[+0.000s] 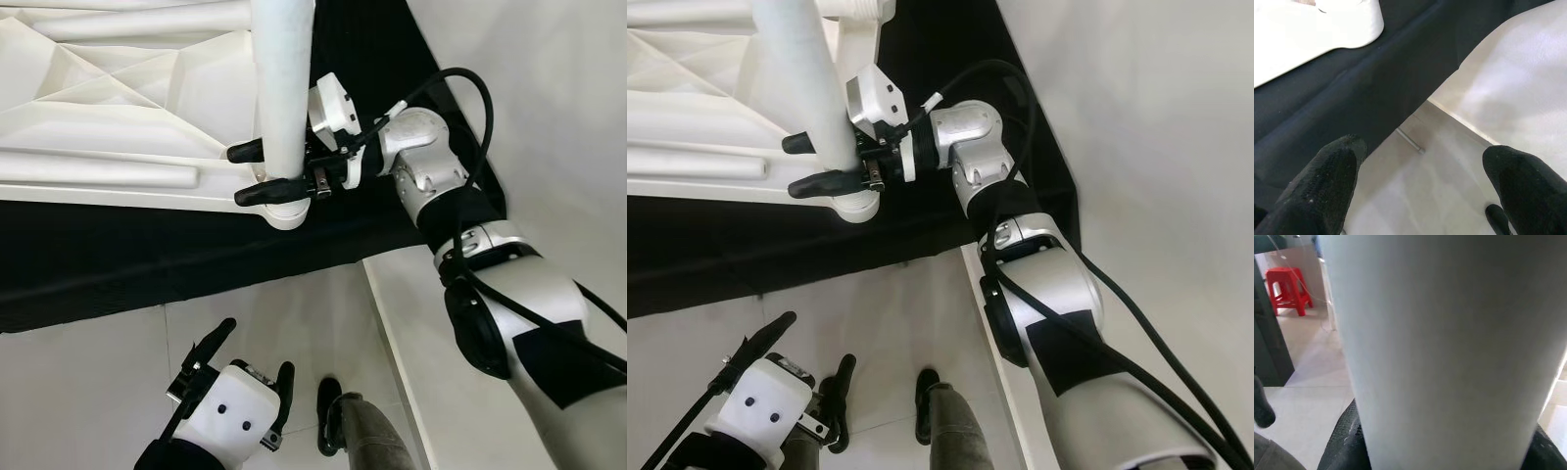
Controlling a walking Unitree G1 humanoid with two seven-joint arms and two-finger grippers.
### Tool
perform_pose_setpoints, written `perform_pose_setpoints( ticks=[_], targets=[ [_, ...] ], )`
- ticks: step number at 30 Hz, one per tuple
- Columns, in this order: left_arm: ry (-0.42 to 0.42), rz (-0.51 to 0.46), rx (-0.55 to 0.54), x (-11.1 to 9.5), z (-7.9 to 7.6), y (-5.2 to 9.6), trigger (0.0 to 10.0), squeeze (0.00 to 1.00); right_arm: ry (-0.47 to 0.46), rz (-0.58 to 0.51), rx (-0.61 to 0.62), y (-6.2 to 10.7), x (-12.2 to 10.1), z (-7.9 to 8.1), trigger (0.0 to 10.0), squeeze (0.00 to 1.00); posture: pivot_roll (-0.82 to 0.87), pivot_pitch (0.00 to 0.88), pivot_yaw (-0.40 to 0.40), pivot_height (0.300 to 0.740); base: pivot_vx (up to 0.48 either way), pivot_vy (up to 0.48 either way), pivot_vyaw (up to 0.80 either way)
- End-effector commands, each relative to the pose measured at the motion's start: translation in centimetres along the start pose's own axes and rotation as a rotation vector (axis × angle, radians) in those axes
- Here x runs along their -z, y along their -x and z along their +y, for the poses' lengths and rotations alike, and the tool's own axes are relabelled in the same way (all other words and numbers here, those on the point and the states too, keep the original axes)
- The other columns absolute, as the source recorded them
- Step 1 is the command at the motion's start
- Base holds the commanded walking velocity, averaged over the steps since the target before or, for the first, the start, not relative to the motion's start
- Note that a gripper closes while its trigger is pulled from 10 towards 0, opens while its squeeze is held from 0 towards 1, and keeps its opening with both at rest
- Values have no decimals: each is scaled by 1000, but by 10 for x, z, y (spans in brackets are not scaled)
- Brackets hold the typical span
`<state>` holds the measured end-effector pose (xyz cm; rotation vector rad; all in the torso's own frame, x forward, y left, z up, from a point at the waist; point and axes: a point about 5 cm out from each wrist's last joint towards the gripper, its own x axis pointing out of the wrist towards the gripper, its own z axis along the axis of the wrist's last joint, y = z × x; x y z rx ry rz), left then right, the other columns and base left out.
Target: Building children table
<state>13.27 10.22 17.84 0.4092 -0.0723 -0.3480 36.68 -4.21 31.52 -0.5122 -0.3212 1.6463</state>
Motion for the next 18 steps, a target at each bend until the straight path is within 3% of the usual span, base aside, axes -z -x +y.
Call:
perform_pose_setpoints(
  ticks=[1,2,9,10,15,18],
  targets=[
    [16,12,11,-1,-3,3,10000,0,-145,99,99,-3,32,7,10000,0,15,441,-125,740,0,0,0],
    [16,12,11,-1,-3,3,10000,0,-145,99,99,-3,32,7,10000,0,15,441,-125,740,0,0,0],
    [15,16,10,1,-4,3,10000,0,-241,93,410,-6,47,1,10000,0,-10,428,-133,740,0,0,0],
    [13,17,9,1,-3,2,10000,0,-291,48,489,-13,55,8,10000,0,-9,427,-130,740,0,0,0],
    [11,19,8,2,-3,2,10000,0,-340,18,582,-20,64,19,10000,0,-6,429,-124,740,0,0,0],
    [7,21,10,3,-2,1,10000,0,-418,69,802,-30,77,34,10000,0,-9,426,-118,740,0,0,0]
  ],
)
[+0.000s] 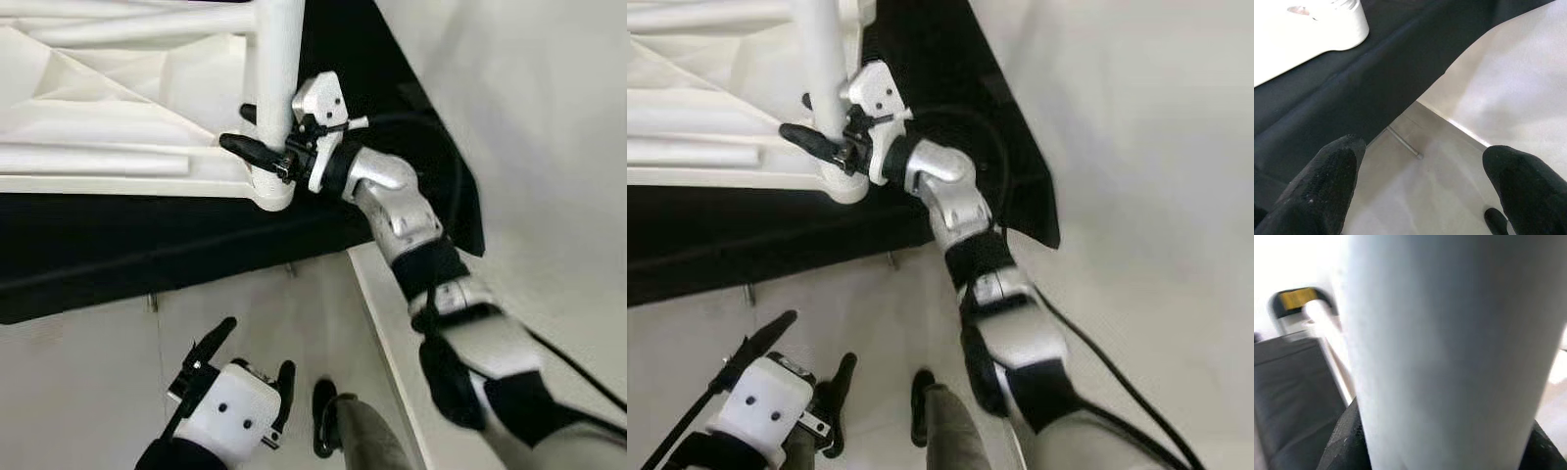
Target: Building children table
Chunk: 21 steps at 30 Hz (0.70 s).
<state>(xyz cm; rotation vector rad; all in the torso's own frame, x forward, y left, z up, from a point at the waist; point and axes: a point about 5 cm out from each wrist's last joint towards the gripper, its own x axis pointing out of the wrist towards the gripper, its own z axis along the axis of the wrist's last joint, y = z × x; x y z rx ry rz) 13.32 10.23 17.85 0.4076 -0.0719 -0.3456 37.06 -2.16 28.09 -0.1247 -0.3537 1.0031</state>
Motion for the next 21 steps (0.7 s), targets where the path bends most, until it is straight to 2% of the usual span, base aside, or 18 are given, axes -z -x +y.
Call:
perform_pose_setpoints(
  ticks=[1,2,3,4,7,16,21],
  targets=[
    [5,21,12,3,-2,2,10000,0,-133,216,131,12,51,10,10000,0,-9,426,-118,740,0,0,0],
    [4,21,13,3,-2,2,10000,0,-134,235,218,13,54,13,10000,0,-9,426,-118,740,0,0,0],
    [4,21,13,3,-2,2,10000,0,-134,235,218,13,54,13,10000,0,-9,426,-118,740,0,0,0],
    [2,22,13,3,-2,2,10000,0,-115,258,311,14,56,16,10000,0,-8,426,-118,740,0,0,0],
    [-3,27,13,5,-1,1,10000,0,-52,289,428,8,47,43,10000,0,-2,421,-114,740,0,0,0],
    [-11,30,13,7,-1,-1,10000,0,-26,301,538,-5,37,50,10000,0,3,413,-116,740,0,0,0],
    [-13,29,12,7,-1,-3,10000,0,-56,309,576,-5,38,55,10000,0,2,412,-117,740,0,0,0]
  ],
)
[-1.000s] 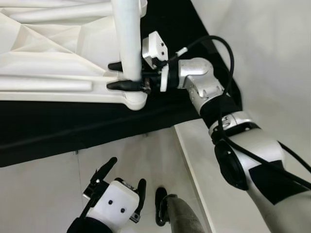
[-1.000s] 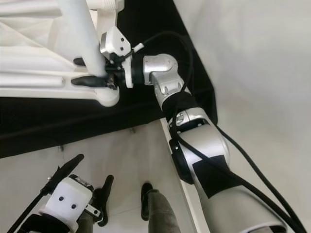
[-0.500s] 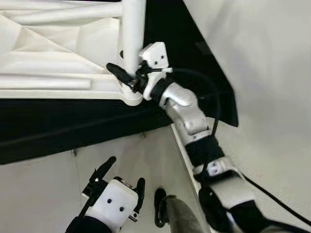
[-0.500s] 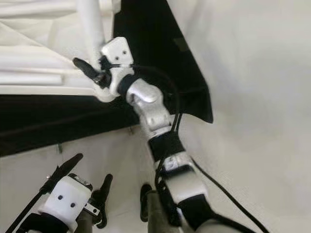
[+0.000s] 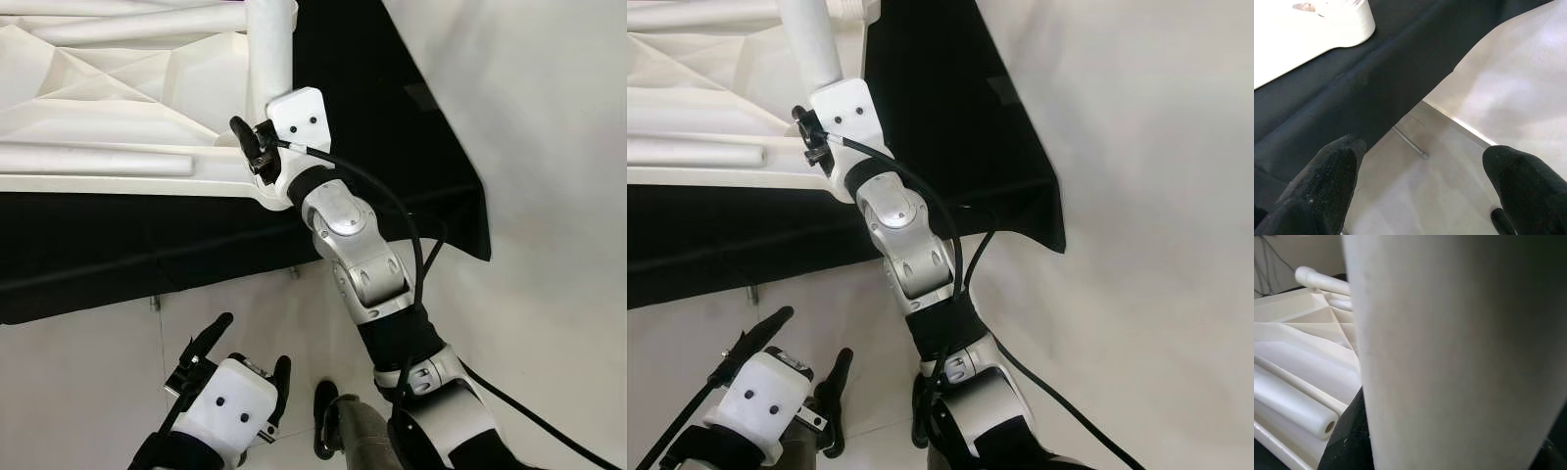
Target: Building children table
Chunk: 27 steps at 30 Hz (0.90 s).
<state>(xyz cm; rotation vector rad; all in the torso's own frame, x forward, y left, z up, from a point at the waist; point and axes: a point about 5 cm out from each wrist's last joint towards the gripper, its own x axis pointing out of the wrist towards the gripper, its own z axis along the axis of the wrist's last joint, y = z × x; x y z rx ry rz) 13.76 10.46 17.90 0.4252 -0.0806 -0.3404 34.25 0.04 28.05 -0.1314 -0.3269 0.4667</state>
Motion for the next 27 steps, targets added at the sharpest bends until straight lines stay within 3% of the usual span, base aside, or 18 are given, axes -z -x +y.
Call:
perform_pose_setpoints(
  ticks=[1,9,17,18,27],
  targets=[
    [6,33,18,6,-4,0,10000,0,-76,265,58,9,44,24,10000,0,2,412,-117,740,0,0,0],
    [5,31,17,7,-4,-1,10000,0,-168,304,98,16,45,30,10000,0,-5,410,-118,740,0,0,0],
    [2,32,17,7,-3,-1,10000,0,-199,283,30,19,47,33,10000,0,0,407,-113,740,0,0,0],
    [2,33,17,7,-3,-1,10000,0,-214,264,13,19,46,31,10000,1000,-1,407,-112,740,0,0,0],
    [-1,36,16,8,-3,0,10000,0,-242,192,-20,16,35,21,10000,1000,-3,403,-110,740,0,0,0]
  ],
)
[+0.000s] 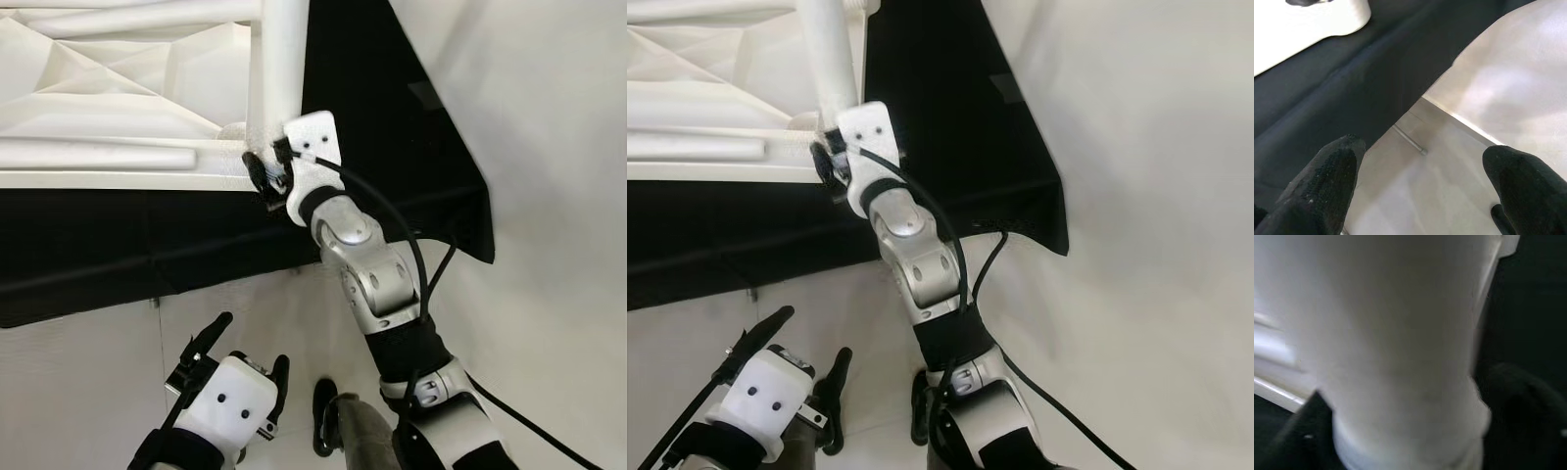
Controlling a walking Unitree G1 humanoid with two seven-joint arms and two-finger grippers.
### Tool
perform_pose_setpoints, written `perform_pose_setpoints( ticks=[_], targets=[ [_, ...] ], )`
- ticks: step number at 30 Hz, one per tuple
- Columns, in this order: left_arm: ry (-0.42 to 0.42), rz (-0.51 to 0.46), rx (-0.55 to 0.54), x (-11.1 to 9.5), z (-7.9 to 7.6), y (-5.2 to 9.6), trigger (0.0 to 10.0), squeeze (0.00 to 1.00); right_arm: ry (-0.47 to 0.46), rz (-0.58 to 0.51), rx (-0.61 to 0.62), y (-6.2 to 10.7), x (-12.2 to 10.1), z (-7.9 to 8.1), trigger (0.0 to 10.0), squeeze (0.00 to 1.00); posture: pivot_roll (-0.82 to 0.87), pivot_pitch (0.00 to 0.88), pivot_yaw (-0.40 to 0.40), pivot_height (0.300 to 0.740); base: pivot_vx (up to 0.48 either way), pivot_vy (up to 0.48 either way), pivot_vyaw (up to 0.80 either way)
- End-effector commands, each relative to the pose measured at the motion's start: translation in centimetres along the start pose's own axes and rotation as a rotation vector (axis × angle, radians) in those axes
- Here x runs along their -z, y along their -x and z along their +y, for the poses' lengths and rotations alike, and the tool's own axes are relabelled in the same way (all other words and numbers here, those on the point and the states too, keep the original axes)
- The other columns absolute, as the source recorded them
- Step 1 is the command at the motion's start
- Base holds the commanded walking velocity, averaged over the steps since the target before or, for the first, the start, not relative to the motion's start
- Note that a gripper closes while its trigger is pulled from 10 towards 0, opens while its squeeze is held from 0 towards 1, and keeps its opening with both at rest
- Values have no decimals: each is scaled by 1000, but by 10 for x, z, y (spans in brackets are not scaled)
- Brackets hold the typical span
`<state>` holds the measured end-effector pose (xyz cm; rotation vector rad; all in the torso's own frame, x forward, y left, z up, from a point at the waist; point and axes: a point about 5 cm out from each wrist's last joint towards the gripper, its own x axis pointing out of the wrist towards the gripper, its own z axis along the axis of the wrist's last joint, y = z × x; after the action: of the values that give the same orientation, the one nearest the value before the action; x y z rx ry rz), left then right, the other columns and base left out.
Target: Building children table
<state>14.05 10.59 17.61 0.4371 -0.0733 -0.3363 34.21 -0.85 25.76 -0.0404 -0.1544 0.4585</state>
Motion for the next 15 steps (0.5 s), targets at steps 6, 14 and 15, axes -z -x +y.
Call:
perform_pose_setpoints(
  ticks=[6,14,15],
  targets=[
    [8,25,22,4,-6,1,10000,0,34,-60,-229,-4,2,14,10000,0,-6,395,-112,740,0,0,0],
    [7,22,15,5,-7,-1,10000,0,94,-123,-630,-19,-31,-9,10000,0,-11,385,-129,740,0,0,0],
    [8,22,14,5,-8,-1,10000,0,95,-128,-657,-22,-36,-13,10000,0,-12,382,-134,740,0,0,0]
  ],
)
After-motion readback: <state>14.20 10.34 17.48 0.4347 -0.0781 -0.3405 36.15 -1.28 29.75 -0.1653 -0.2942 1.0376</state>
